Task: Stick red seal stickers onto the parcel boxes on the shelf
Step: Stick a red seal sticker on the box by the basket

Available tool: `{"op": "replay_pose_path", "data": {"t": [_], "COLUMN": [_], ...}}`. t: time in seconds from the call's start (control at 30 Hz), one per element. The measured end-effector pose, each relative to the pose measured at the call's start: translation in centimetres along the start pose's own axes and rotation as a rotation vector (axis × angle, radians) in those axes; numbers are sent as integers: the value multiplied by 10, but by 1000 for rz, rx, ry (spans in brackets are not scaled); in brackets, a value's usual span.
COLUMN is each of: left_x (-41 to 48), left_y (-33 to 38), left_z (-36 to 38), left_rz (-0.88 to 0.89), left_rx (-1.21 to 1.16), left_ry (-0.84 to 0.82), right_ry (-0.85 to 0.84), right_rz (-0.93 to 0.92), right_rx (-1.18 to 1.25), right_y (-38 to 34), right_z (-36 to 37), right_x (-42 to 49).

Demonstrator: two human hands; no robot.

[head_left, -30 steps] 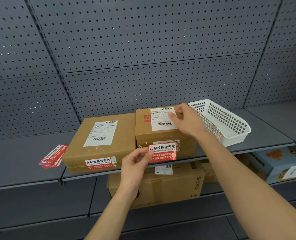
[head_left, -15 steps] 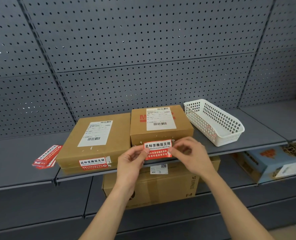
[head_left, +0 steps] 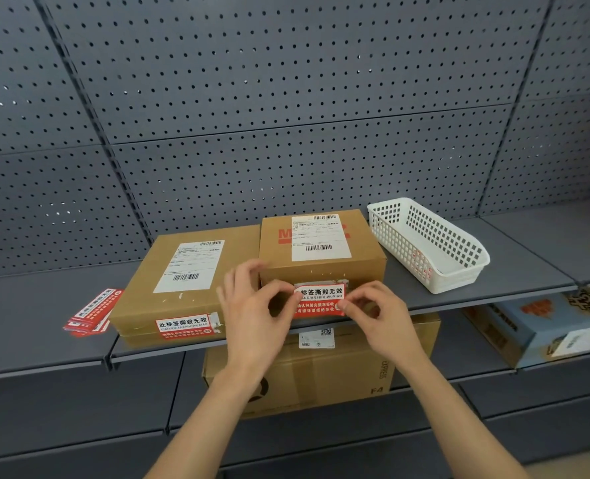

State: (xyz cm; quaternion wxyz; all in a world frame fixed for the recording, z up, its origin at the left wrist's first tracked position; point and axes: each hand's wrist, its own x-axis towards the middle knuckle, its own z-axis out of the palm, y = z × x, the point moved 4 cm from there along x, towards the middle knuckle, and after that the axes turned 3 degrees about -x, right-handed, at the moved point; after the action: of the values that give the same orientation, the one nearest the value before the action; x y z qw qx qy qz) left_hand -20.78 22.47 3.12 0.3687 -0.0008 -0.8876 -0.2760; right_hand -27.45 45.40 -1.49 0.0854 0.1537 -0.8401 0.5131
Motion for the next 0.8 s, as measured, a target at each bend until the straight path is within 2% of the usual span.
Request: {"op": "replay_pose_path", "data": {"t": [0.13, 0.33, 0.8], "left_x": [13, 22, 24], "left_y": [-2, -15, -11], "left_z": [8, 21, 26], "left_rz": [150, 91, 65], "left_rx": [18, -36, 50], "left_ry": [-52, -115, -70], "right_ry": [20, 58, 143], "right_rz": [24, 18, -2], "right_rx": [-34, -52, -135], "right_y": [8, 13, 20], "right_z": [6, 9, 16], "right_x": [5, 18, 22]}}
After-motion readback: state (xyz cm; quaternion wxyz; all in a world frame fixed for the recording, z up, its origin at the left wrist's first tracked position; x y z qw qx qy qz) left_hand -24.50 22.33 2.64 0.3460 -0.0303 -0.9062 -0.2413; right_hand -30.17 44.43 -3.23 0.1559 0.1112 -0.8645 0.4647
